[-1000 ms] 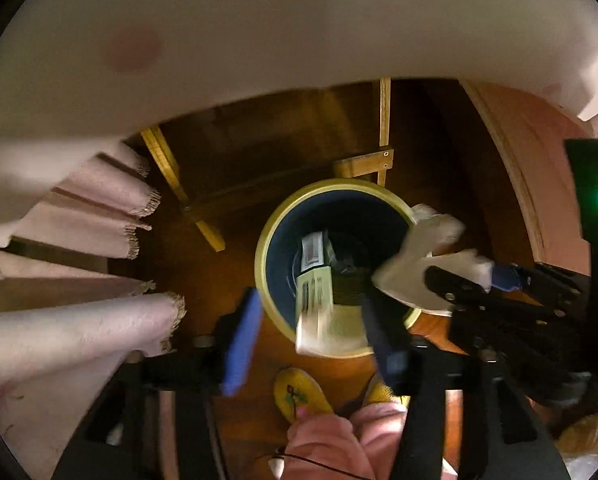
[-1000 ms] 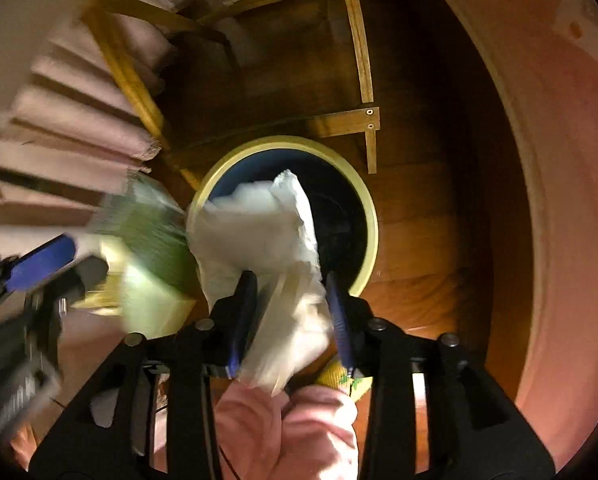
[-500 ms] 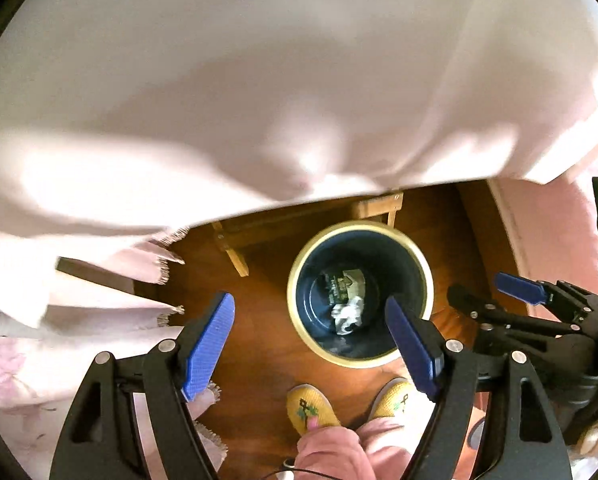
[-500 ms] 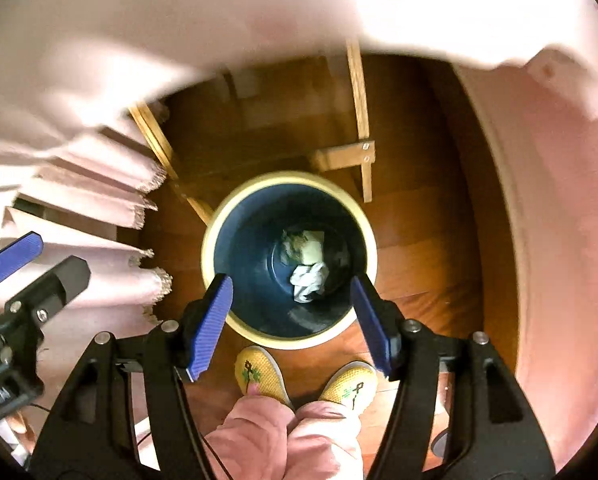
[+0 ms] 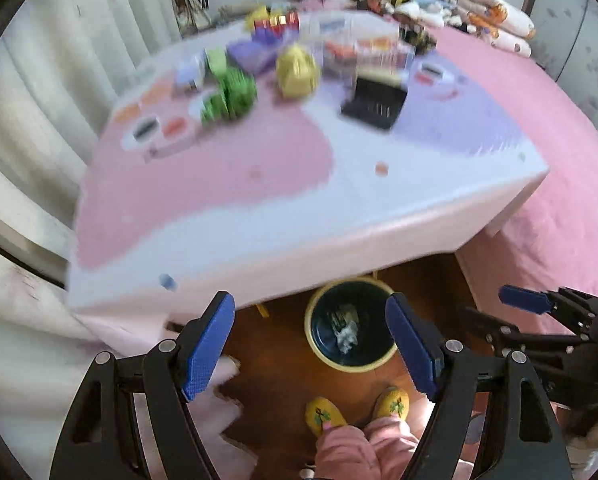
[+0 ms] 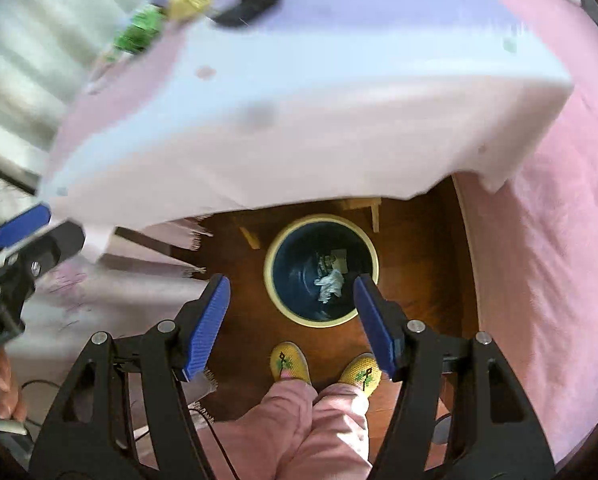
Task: Collect trash
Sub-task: 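Move both grippers back up over the table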
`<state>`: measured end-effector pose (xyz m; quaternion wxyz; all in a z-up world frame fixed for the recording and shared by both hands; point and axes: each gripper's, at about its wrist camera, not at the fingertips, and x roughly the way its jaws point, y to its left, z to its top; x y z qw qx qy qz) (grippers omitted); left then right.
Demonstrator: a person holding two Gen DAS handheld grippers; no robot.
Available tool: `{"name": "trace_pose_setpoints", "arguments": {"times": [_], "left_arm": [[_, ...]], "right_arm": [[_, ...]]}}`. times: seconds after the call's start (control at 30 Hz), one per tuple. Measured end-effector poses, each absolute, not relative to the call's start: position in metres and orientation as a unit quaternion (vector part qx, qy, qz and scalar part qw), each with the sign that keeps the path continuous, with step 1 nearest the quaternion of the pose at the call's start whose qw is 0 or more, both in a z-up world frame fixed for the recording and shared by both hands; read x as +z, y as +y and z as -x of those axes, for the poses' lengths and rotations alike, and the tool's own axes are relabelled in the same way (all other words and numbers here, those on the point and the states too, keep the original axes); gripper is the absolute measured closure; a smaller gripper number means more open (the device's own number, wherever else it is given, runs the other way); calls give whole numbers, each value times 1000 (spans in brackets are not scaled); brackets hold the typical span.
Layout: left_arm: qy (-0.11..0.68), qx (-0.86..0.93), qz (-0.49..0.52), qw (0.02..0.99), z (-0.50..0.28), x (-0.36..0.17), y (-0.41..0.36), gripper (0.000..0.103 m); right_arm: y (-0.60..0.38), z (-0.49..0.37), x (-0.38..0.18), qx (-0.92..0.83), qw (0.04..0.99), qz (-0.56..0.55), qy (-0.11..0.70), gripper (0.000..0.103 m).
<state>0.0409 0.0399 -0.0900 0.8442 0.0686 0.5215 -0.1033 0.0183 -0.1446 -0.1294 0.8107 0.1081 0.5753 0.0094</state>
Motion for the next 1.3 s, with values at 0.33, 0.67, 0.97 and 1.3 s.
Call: {"name": "trace_pose_setpoints", "arguments": {"times": [0.33,0.67,0.97,1.3], "left_arm": [[471,-122,-69,871,-45,10,47,26],[448,-154,-58,879,-65,55,46,26],[457,-143,-34,877,-100,56,30,26],[522,-78,25,849,-189,12,-26,26]], "right_arm": [[-123,-10,-14,23,858,-83,507,41],[-118,-19,41,2,900,-56,432,41],[-146,-49,43,-15,904,-52,423,41],[-215,-149,14,45,882,-30,469,49]]}}
